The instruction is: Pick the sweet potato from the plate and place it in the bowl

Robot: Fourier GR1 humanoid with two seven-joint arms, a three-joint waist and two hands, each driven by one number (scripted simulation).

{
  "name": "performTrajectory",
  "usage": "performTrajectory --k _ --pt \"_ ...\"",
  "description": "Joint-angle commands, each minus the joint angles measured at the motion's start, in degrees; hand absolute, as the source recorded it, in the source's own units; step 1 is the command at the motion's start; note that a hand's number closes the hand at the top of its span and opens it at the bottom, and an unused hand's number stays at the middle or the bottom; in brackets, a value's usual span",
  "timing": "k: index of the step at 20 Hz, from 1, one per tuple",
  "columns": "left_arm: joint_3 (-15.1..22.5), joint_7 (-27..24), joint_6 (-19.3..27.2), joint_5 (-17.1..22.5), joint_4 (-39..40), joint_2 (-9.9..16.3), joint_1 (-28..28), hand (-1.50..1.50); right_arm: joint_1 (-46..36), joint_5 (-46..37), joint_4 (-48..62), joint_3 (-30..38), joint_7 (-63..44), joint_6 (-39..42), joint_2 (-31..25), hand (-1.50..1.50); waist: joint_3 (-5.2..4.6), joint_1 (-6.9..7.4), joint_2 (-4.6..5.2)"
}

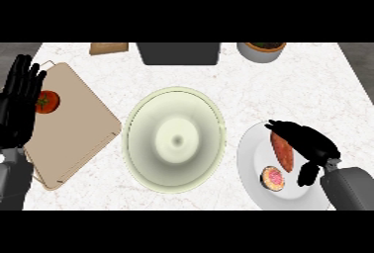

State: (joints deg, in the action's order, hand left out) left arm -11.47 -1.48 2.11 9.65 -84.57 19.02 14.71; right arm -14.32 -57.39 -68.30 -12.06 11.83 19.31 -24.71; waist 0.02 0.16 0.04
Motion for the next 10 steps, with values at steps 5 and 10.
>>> performTrajectory --k 5,10 --pt "-0.29 0.12 0.8 -1.83 0.79 -0.72 1.13 0.0 -2.63 -2.63 6.42 2.65 6.72 -8.79 2.16 1.5 0.01 0.07 0.01" --pt "-2.13 3.54 -1.64 0.33 -0.03 0.89 2.02 0.0 -4.11 -5.12 9.86 3.76 10.3 -11.99 2.11 1.5 0.0 0.05 0.01"
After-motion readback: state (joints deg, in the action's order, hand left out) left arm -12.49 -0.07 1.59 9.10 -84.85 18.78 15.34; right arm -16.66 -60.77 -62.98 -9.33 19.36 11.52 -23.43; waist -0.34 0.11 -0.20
